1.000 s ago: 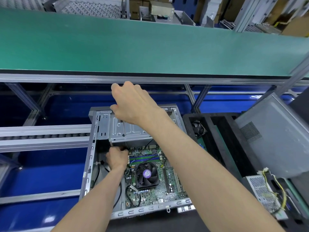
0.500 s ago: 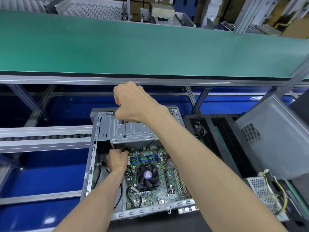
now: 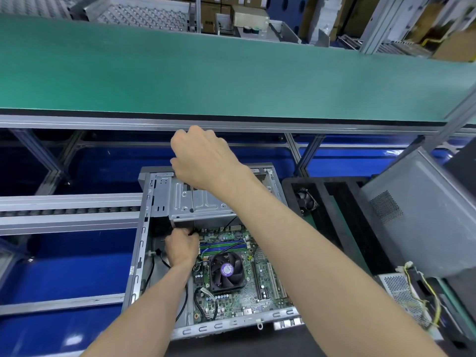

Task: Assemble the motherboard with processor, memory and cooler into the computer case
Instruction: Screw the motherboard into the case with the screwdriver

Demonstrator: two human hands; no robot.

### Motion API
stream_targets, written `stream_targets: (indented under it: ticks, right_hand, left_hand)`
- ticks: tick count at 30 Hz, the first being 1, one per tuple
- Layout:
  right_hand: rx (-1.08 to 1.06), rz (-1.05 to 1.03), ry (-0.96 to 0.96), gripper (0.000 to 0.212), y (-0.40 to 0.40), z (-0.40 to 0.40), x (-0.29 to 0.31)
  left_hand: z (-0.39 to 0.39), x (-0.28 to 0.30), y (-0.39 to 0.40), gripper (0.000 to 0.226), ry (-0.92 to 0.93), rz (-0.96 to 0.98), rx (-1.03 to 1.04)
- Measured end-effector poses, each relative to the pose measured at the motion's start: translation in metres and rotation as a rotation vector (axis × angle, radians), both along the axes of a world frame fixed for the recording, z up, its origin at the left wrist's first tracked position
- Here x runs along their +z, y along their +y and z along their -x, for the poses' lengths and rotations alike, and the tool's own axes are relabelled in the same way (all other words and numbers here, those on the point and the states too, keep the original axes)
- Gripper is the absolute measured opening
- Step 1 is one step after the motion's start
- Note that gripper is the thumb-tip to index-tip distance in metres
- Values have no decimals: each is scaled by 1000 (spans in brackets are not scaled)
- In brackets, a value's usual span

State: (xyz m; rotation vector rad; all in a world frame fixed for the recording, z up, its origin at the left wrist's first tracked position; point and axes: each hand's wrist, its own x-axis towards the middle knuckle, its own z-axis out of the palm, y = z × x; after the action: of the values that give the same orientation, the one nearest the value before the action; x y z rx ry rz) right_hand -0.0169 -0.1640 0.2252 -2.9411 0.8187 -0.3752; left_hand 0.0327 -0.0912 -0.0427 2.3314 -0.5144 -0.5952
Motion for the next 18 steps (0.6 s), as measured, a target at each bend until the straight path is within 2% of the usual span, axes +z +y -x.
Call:
stream_targets:
  ticks: [3,5,7,13,16,18]
  right_hand:
    - [-30,54,-1,32,1,-3,0]
    - [45,-39,41,36,0,0,5]
    - [104,-110,57,29,-2,3,9]
    - [-16,88,38,22,0,3,4]
    - [73,-51,56,20,-1,7,9]
    - [84,-70,50,20,-2,9,9]
  left_hand:
    - [-1,1,0,21,-13,-9,-15]
    - [-1,0,0,19,-13,-8,-20]
    - [-1,2,0,19,-12,-11,-23]
    - [-2,3,1,26,-4,-12,-14]
    - [-3,2,0,28,18,-3,-13]
    - [-4,2,1,32,31,2,-5]
